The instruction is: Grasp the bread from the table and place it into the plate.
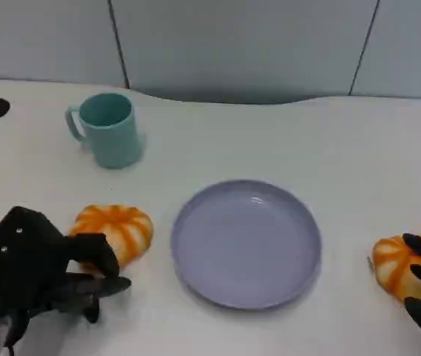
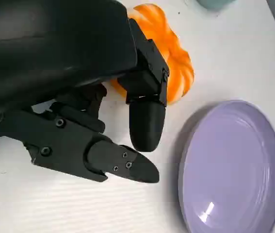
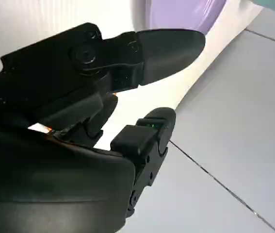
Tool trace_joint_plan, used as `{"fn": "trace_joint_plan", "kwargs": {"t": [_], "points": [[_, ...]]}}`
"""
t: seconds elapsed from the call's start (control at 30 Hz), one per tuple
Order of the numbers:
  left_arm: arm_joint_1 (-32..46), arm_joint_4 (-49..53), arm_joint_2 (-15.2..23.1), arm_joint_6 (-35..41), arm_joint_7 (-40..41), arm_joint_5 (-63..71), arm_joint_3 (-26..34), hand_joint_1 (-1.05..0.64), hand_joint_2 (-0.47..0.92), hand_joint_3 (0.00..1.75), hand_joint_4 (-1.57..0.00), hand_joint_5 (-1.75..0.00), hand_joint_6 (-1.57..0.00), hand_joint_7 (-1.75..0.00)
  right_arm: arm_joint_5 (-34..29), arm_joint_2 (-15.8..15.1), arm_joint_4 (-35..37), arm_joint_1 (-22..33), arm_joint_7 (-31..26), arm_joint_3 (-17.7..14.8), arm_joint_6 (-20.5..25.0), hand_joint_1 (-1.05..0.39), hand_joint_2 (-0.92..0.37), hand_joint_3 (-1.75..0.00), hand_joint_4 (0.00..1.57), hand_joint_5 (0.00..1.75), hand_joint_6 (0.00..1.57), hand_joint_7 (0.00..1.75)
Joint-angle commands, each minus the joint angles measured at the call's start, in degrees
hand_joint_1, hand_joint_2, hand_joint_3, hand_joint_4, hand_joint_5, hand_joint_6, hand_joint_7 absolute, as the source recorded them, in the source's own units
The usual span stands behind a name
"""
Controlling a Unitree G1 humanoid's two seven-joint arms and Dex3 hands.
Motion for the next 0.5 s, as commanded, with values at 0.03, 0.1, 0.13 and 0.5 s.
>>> {"fn": "trace_joint_plan", "kwargs": {"t": [0.03,0.1,0.13,0.5], "points": [[0.65,0.48,0.94,-1.20,-0.45,-0.39,0.44,-0.52,0.86,0.05,-0.72,-1.75,-0.59,-1.75,0.50,-0.48,-0.33,0.10,0.04,-0.35,-0.26,-0.36,-0.92,-0.33,0.81,0.00,0.69,0.00],[0.65,0.44,0.79,-1.08,-0.16,-0.27,0.38,-0.51,0.85,0.05,-0.74,-1.75,-0.60,-1.75,0.65,-0.56,-0.06,0.05,0.11,-0.37,-0.61,-0.36,-0.92,-0.33,0.80,0.00,0.69,0.00],[0.66,0.19,0.75,-0.74,0.04,-0.10,0.27,-0.51,0.85,0.05,-0.74,-1.75,-0.61,-1.75,0.62,-0.63,0.05,0.05,0.11,-0.38,-0.75,-0.36,-0.92,-0.33,0.80,0.00,0.69,0.00],[2.44,-0.12,0.48,-3.19,-0.63,-1.31,0.95,-0.48,0.85,0.05,-0.73,-1.75,-0.62,-1.75,0.42,-0.10,-1.84,1.94,0.08,-0.19,-0.27,-0.37,-0.92,-0.33,0.82,0.01,0.69,0.00]]}}
